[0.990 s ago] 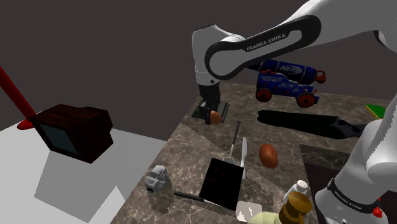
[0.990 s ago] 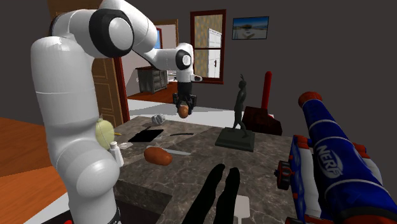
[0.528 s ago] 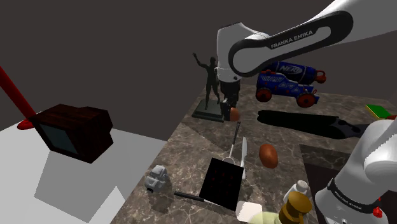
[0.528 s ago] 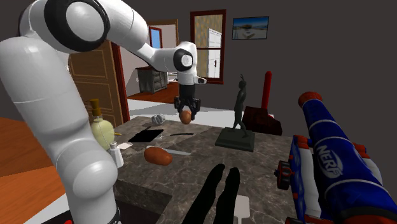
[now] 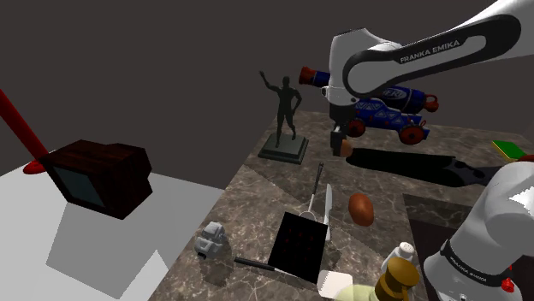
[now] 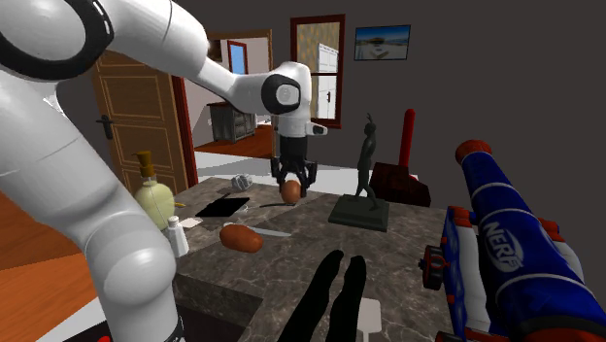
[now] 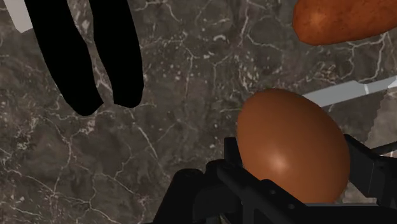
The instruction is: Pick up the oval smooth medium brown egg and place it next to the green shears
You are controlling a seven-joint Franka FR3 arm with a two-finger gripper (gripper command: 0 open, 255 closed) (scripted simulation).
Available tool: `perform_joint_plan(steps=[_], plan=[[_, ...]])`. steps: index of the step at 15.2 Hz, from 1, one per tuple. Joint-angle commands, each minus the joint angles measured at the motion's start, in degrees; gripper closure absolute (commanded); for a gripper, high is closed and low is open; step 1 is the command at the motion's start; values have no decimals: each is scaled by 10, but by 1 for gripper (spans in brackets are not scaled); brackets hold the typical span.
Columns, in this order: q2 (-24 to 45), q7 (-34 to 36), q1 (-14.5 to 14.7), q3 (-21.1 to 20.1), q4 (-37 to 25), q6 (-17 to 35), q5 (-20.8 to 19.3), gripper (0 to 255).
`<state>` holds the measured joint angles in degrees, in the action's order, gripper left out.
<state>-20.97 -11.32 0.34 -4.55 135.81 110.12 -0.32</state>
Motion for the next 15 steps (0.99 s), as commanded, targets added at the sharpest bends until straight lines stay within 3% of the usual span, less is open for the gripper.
perform_joint_plan(steps=[1,15], plan=[[-26,-24,-10,17,22,-3,-7,255],[-152,-205,-108,160,115,-23,-106,255]])
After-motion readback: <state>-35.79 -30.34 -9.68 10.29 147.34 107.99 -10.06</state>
